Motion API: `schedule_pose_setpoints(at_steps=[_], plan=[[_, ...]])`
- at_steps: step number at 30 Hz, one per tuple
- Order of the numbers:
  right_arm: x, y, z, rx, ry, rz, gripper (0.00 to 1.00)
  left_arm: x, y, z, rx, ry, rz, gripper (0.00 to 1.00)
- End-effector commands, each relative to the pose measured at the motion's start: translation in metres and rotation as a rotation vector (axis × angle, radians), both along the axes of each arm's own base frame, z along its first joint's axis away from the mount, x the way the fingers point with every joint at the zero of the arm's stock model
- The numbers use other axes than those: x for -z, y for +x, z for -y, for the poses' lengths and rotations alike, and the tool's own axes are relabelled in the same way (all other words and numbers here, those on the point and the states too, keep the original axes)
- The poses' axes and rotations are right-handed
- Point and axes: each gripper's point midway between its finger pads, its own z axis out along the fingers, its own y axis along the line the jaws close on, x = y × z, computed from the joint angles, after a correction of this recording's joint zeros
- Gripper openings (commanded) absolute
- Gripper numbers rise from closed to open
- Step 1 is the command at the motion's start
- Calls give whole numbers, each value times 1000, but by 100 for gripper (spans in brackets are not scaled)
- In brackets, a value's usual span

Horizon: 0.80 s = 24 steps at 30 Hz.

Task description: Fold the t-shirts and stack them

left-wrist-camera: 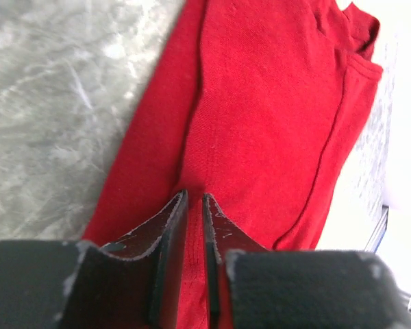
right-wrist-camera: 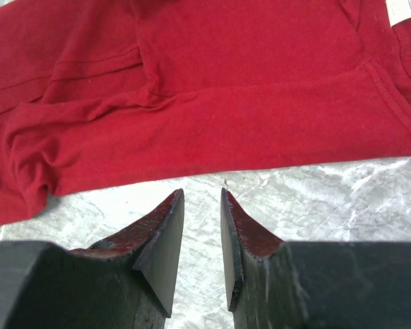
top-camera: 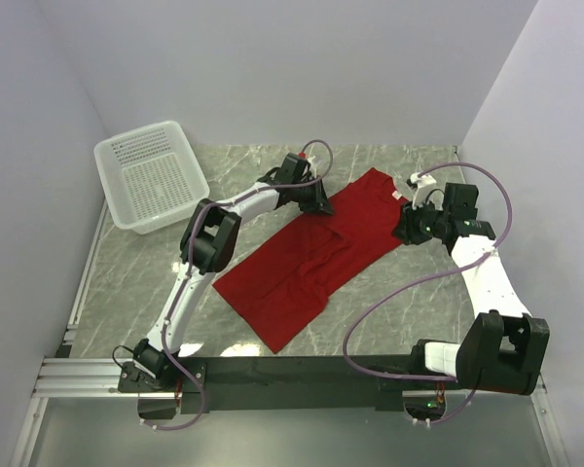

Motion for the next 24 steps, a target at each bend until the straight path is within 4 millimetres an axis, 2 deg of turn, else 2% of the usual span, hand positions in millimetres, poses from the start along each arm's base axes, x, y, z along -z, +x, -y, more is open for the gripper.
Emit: schedule_pose_setpoints(at_steps=[1, 9, 16, 21, 24], plan=[[-7, 7, 1, 4, 10, 39, 35, -5, 18, -3, -67, 37, 38, 21], [-7, 8, 2, 9, 10, 36, 35, 31, 19, -27, -150, 165, -46, 13], [-7, 9, 4, 16, 9, 31, 35, 40, 31, -55, -250, 219, -92, 9], [-5, 11, 5, 19, 5, 20, 35, 52, 41, -90, -381, 250, -162, 7], [-5, 12, 6, 20, 3, 15, 35, 49, 52, -118, -485, 244, -189, 5]])
